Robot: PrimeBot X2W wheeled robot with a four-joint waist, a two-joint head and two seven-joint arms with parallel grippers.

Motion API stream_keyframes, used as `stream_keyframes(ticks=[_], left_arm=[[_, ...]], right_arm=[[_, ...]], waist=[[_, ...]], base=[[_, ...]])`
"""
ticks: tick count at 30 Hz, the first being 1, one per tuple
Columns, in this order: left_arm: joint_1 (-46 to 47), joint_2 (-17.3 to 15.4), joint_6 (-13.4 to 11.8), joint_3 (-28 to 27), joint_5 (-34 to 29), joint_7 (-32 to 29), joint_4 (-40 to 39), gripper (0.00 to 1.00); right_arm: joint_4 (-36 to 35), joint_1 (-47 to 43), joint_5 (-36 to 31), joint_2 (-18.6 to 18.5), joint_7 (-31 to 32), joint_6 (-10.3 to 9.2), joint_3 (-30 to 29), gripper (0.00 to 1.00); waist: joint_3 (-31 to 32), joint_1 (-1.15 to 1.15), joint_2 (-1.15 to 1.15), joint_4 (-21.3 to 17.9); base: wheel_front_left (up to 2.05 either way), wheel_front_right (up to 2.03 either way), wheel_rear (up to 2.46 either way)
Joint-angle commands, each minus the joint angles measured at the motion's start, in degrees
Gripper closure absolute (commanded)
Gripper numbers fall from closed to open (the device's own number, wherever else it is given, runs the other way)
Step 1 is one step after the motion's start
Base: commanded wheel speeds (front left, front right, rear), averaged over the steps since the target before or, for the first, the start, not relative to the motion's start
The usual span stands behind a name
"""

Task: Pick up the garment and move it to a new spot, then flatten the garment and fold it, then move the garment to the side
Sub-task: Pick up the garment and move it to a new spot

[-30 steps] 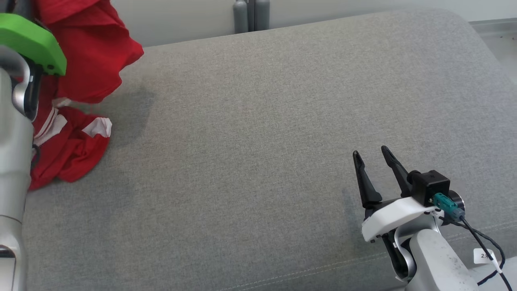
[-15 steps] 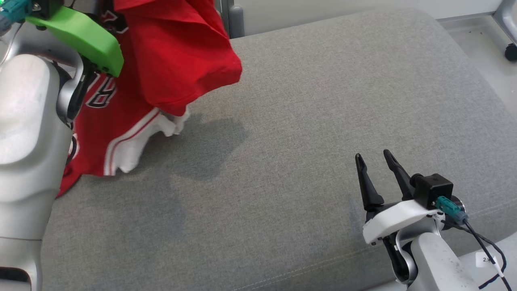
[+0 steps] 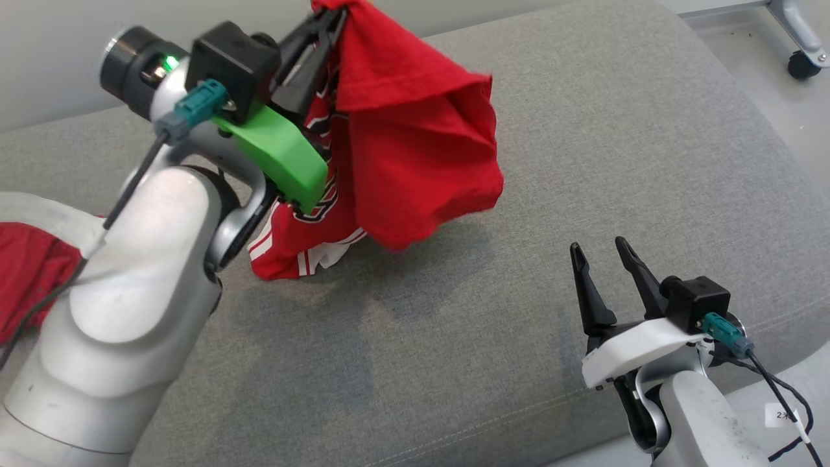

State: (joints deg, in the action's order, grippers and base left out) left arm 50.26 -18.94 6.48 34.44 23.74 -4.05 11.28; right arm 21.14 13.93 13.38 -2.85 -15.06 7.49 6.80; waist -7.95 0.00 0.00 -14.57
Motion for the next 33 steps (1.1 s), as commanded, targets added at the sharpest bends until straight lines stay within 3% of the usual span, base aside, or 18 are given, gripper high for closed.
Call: stream_keyframes(ticks=[1,8,19,20,21,22,23,33], left_arm=[[-0.7,0.1,-0.4,0.2,0.0,0.0,0.4,1.00],[-2.1,3.7,0.2,2.6,0.9,4.8,10.0,1.00],[-0.9,9.9,0.0,3.8,-0.3,17.6,28.1,1.00],[-1.0,10.4,0.1,4.0,-0.5,18.1,29.3,0.84],[-1.0,10.8,0.1,4.2,-1.0,18.4,30.3,0.62],[-1.0,11.3,0.2,4.3,-1.0,18.8,31.2,0.11],[-1.1,11.8,0.2,4.4,-0.7,18.9,31.9,0.00],[-3.8,14.2,0.7,6.0,-1.6,19.2,32.1,0.00]], right_arm=[[-0.2,0.5,0.2,-0.1,-0.3,0.00,0.1,0.00],[-0.3,1.5,0.7,-0.1,-0.3,0.00,0.6,0.00],[0.1,2.6,1.9,-0.1,-0.3,0.00,1.2,0.00],[0.1,2.7,1.8,-0.1,-0.3,0.00,1.1,0.00],[0.1,2.7,1.8,-0.1,-0.3,0.00,1.1,0.00],[0.0,2.6,1.7,-0.1,-0.3,0.00,0.9,0.00],[0.0,2.5,1.5,-0.1,-0.3,0.00,0.8,0.00],[0.4,1.2,0.5,-0.1,-0.3,0.00,-0.2,0.00]], waist=[[-0.4,0.00,0.00,-0.3],[-2.3,0.00,0.00,-1.7],[-4.6,0.00,0.00,-4.7],[-4.7,0.00,0.00,-4.8],[-4.7,0.00,0.00,-4.9],[-4.7,0.00,0.00,-4.9],[-4.6,0.00,0.00,-4.8],[-2.5,0.00,0.00,-2.2]], base=[[0.00,0.00,0.00],[0.00,0.00,0.00],[0.00,0.00,0.00],[0.00,0.00,0.00],[0.00,0.00,0.00],[0.00,0.00,0.00],[0.00,0.00,0.00],[0.00,0.00,0.00]])
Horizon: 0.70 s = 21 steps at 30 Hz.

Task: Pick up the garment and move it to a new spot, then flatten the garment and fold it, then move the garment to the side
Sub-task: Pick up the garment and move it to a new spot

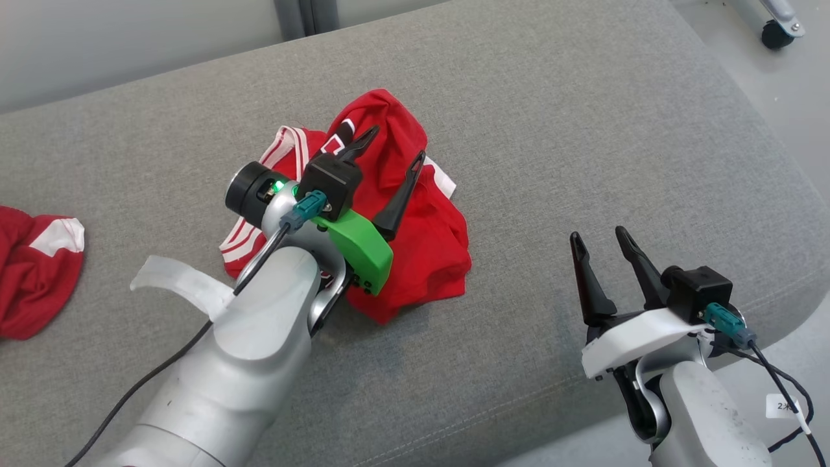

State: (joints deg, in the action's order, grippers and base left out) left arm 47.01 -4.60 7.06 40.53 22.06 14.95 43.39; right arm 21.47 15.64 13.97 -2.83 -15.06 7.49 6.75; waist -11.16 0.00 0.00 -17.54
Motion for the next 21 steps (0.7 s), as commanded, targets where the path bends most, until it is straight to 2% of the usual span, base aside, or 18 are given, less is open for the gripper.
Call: stream_keyframes(ticks=[1,7,13,21], left_arm=[[-1.2,-0.1,0.1,-0.1,-0.1,0.2,-0.5,0.00],[-4.8,0.6,-0.2,-1.3,-0.7,0.3,-4.5,0.00],[-8.6,0.8,-1.6,-3.9,-1.7,0.3,-9.4,0.00],[-12.9,-1.8,-2.4,-7.9,-3.3,0.3,-11.4,0.00]], right_arm=[[0.2,-0.7,-0.2,-0.1,-0.3,0.00,-0.2,0.00],[0.1,-1.8,-0.5,-0.1,-0.3,0.00,-0.5,0.00],[0.1,-3.2,-1.0,-0.1,-0.3,0.00,-1.3,0.00],[-0.2,-3.5,-1.1,-0.1,-0.3,0.00,-1.0,0.00]], waist=[[1.1,0.00,0.00,1.0],[2.3,0.00,0.00,2.7],[3.3,0.00,0.00,4.3],[3.6,0.00,0.00,5.4]], base=[[0.00,0.00,0.00],[0.00,0.00,0.00],[0.00,0.00,0.00],[0.00,0.00,0.00]])
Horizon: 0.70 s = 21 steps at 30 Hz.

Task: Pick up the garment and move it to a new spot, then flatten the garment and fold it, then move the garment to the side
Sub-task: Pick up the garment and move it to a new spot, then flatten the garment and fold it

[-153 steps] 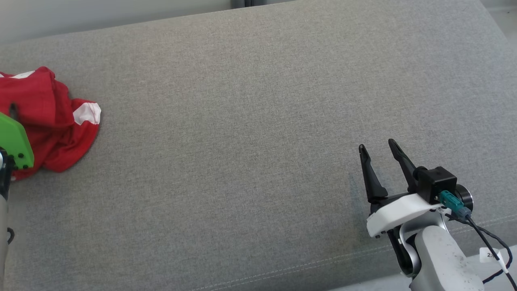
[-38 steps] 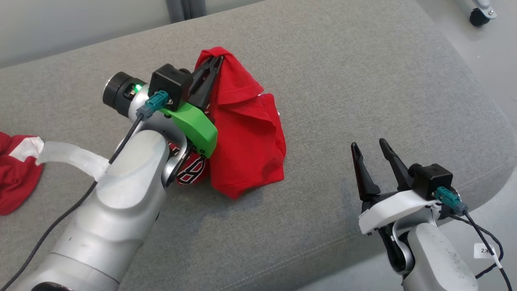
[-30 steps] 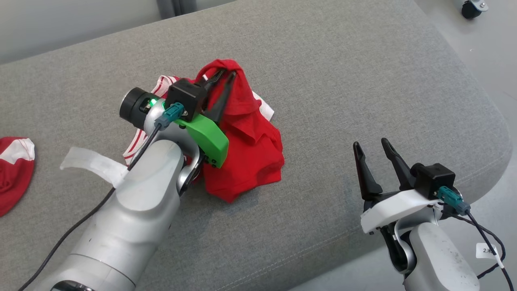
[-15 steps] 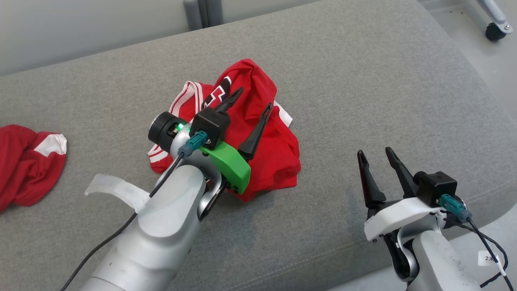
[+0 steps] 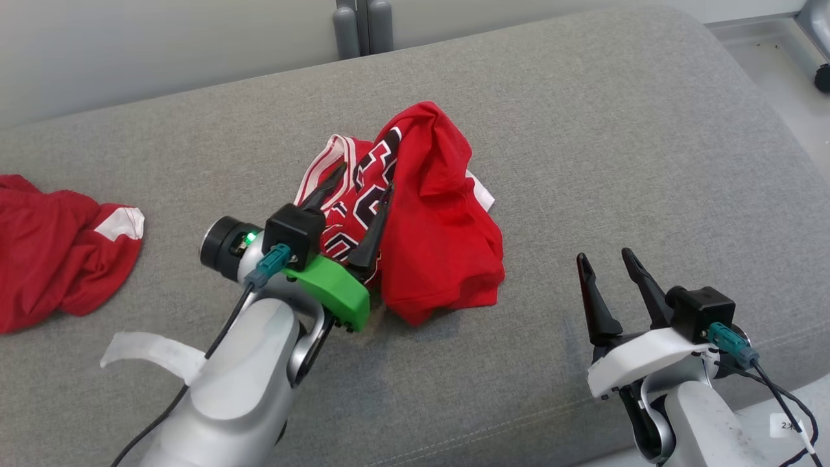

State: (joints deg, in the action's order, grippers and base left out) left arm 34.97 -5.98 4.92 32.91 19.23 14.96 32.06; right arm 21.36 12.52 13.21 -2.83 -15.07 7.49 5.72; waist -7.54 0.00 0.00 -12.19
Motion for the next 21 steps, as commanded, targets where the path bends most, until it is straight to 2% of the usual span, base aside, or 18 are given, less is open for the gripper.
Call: stream_keyframes(ticks=[1,10,15,21], left_arm=[[-1.3,-0.9,-0.3,-0.7,-0.5,0.3,0.3,0.00],[-2.7,-5.2,-0.5,-7.3,0.6,0.2,6.5,0.00],[-0.1,-5.8,0.5,-9.2,2.1,0.2,13.6,0.00],[2.1,-5.9,1.3,-8.9,2.3,0.2,20.0,0.00]], right_arm=[[-0.1,-0.4,-0.3,-0.1,-0.3,0.00,0.0,0.00],[-0.6,-0.2,-0.5,-0.1,-0.3,0.00,0.4,0.00],[-0.5,0.5,-0.7,-0.1,-0.3,0.00,0.8,0.00],[-0.3,1.3,-1.0,-0.1,-0.3,0.00,1.0,0.00]], waist=[[0.0,0.00,0.00,0.1],[-1.0,0.00,0.00,0.4],[-2.3,0.00,0.00,0.1],[-3.4,0.00,0.00,-0.8]], base=[[0.00,0.00,0.00],[0.00,0.00,0.00],[0.00,0.00,0.00],[0.00,0.00,0.00]])
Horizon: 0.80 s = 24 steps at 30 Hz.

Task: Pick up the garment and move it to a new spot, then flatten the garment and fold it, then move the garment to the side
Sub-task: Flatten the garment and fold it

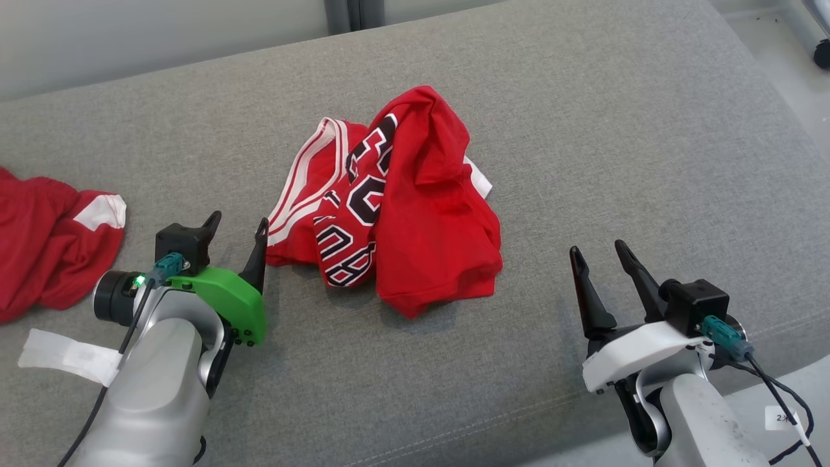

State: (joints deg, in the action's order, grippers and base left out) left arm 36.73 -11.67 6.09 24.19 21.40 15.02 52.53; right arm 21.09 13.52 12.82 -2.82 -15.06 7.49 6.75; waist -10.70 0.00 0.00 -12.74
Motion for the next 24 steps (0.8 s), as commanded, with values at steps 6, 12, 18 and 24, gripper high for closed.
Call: stream_keyframes(ticks=[6,12,18,24], left_arm=[[2.3,0.6,0.8,1.1,0.1,0.1,5.5,0.00],[4.2,1.7,1.2,2.7,0.5,0.0,10.9,0.00],[6.0,2.8,1.3,3.5,2.0,-1.0,15.4,0.00],[6.9,3.6,1.4,4.3,3.2,-2.5,18.2,0.00]], right_arm=[[0.1,0.8,-0.6,-0.1,-0.3,0.00,0.2,0.00],[0.2,1.1,-0.4,-0.1,-0.3,0.00,0.5,0.00],[0.3,1.6,0.1,-0.2,-0.3,0.00,1.1,0.00],[0.4,1.9,0.4,-0.1,-0.3,0.00,1.2,0.00]], waist=[[-0.8,0.00,0.00,-1.3],[-1.0,0.00,0.00,-2.0],[-1.5,0.00,0.00,-2.9],[-1.7,0.00,0.00,-3.9]], base=[[0.00,0.00,0.00],[0.00,0.00,0.00],[0.00,0.00,0.00],[0.00,0.00,0.00]])
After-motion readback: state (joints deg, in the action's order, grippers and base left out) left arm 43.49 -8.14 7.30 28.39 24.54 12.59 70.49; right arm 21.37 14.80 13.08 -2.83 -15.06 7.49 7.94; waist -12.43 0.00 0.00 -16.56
